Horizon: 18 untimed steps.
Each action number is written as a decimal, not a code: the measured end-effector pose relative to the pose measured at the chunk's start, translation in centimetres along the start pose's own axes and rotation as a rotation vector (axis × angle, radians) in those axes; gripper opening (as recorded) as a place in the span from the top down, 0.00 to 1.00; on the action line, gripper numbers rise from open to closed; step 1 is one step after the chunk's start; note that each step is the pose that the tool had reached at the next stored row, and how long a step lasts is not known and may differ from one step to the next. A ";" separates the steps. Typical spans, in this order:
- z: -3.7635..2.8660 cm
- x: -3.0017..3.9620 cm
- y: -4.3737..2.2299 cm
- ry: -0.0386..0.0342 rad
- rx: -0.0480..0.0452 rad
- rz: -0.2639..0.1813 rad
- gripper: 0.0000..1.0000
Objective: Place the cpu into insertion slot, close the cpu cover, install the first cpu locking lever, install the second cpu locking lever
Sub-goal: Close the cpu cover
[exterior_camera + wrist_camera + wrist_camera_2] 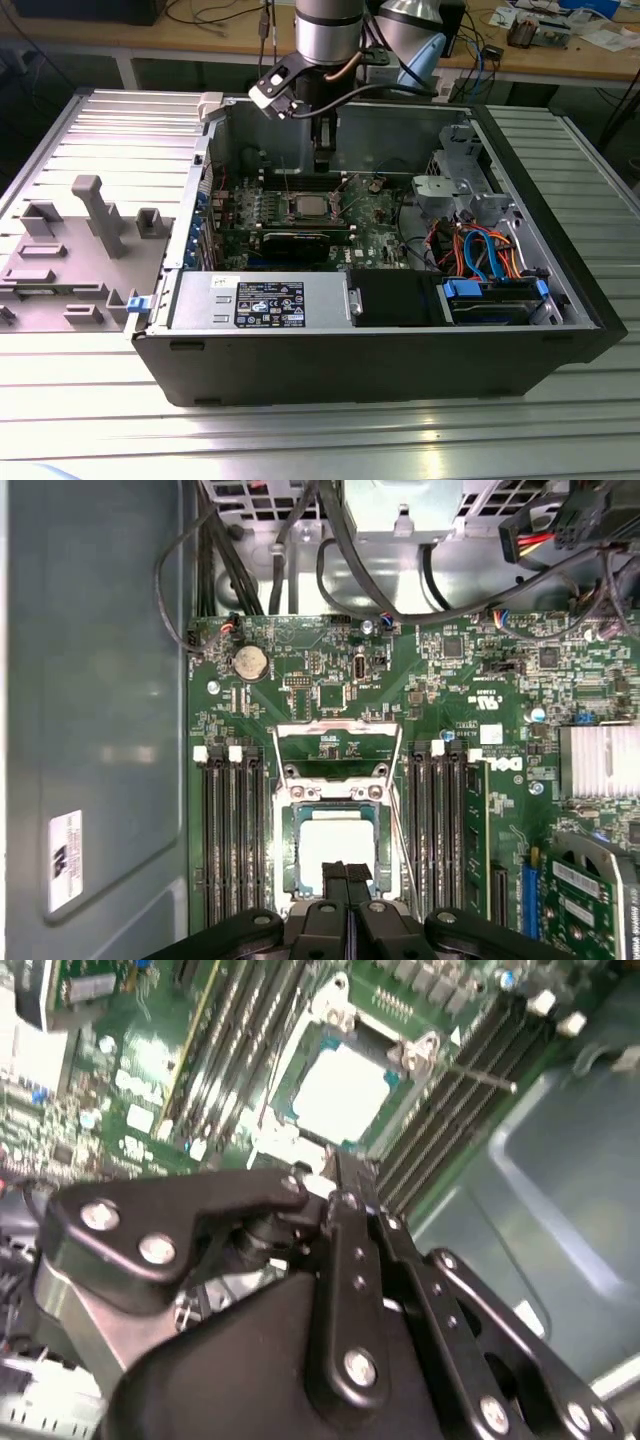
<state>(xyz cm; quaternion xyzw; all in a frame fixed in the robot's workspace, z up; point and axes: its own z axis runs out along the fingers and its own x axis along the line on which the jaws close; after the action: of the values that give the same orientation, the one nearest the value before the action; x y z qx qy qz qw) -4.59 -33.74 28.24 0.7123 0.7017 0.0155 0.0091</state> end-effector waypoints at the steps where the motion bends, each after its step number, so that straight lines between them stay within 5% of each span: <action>1: 0.00 0.00 0.00 0.0001 -0.0001 0.000 0.89; 2: -0.01 0.00 0.21 -0.0002 0.0001 0.000 0.89; 5: 0.08 0.03 2.51 0.0000 0.0001 0.000 0.89; 18: 0.09 0.04 2.87 0.0000 0.0000 0.000 0.89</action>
<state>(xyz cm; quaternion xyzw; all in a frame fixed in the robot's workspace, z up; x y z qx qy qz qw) -1.72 -33.74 28.25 0.7122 0.7017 0.0155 0.0091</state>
